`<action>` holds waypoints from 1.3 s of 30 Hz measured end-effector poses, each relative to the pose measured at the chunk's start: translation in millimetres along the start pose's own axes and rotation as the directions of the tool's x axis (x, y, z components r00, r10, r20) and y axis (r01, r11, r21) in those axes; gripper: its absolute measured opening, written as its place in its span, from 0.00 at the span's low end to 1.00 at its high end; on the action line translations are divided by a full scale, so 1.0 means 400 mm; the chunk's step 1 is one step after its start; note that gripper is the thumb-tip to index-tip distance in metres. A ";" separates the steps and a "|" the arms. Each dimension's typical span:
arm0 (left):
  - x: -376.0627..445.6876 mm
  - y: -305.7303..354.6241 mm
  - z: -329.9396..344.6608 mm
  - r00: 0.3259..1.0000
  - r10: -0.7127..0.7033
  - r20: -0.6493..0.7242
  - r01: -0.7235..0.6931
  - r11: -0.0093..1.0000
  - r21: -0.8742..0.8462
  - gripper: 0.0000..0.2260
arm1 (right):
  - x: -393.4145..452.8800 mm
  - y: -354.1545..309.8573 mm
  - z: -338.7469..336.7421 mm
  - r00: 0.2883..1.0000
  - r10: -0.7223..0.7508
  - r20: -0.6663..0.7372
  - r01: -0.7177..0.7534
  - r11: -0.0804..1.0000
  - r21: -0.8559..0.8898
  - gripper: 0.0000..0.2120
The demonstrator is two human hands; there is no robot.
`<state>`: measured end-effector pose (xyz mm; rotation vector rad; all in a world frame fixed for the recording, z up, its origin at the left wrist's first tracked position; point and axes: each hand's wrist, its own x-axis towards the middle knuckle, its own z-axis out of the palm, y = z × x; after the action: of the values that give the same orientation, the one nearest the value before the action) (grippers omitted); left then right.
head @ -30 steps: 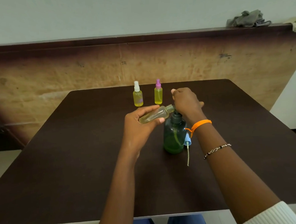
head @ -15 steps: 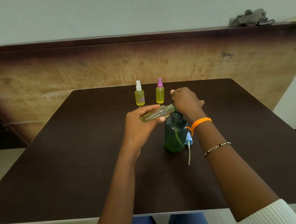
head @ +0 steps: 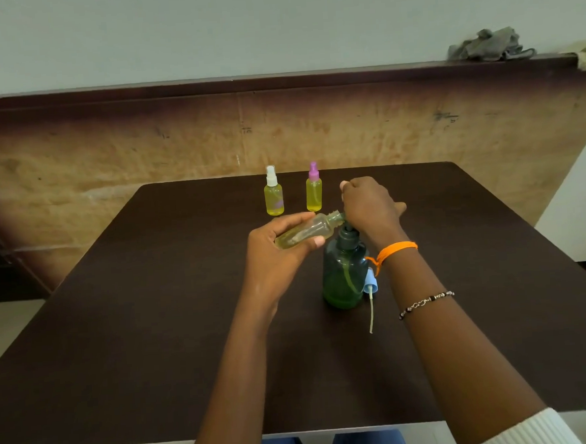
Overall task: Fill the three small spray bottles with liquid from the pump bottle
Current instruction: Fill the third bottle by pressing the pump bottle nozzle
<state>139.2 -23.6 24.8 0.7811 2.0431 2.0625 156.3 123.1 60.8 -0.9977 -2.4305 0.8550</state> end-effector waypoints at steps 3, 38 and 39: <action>-0.001 0.007 -0.004 1.000 0.006 0.005 -0.006 1.000 0.001 0.16 | 0.005 -0.013 -0.005 0.999 -0.043 0.024 0.045 0.994 -0.103 0.14; -0.004 -0.012 -0.002 1.000 0.021 -0.018 -0.021 0.999 -0.037 0.16 | 0.013 -0.014 0.007 0.999 -0.018 0.028 0.020 0.999 -0.039 0.14; -0.005 -0.016 0.000 1.000 0.010 -0.019 -0.011 0.999 -0.041 0.16 | 0.008 -0.008 0.007 1.000 -0.007 0.029 0.008 1.000 -0.021 0.14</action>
<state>139.4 -24.2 18.3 0.7709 2.0038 2.1179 150.9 122.3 61.2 -0.9898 -2.4706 0.8482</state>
